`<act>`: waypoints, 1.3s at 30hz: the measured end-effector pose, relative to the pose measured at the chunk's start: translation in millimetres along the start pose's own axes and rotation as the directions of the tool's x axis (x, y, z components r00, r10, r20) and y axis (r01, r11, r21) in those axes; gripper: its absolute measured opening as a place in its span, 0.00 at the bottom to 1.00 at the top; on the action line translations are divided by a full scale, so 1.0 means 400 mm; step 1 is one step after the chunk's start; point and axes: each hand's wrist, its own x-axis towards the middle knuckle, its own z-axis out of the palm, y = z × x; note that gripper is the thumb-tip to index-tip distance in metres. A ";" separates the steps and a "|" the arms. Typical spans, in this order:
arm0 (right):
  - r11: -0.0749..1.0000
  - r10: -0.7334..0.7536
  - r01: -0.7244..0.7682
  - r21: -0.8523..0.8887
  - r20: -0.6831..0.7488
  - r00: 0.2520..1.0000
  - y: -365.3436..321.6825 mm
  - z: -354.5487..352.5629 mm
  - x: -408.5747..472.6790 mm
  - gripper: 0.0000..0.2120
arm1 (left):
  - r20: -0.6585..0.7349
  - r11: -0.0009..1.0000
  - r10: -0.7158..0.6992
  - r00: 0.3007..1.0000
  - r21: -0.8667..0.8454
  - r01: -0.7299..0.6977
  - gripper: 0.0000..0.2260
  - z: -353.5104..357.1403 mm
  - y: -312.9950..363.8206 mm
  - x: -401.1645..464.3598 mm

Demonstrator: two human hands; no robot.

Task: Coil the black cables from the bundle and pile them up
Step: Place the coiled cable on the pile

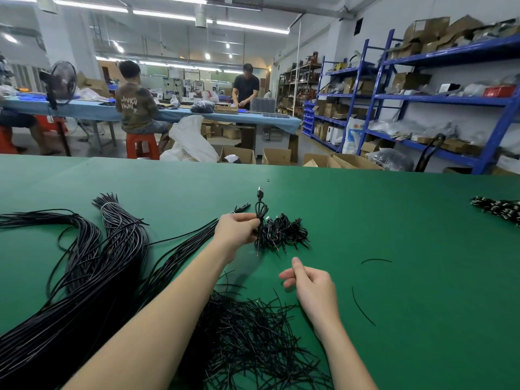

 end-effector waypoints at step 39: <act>0.920 -0.052 0.087 -0.382 0.101 0.994 0.003 0.010 0.016 0.12 | 0.292 0.750 0.122 0.949 0.598 -0.281 0.07 -0.085 -0.092 -0.162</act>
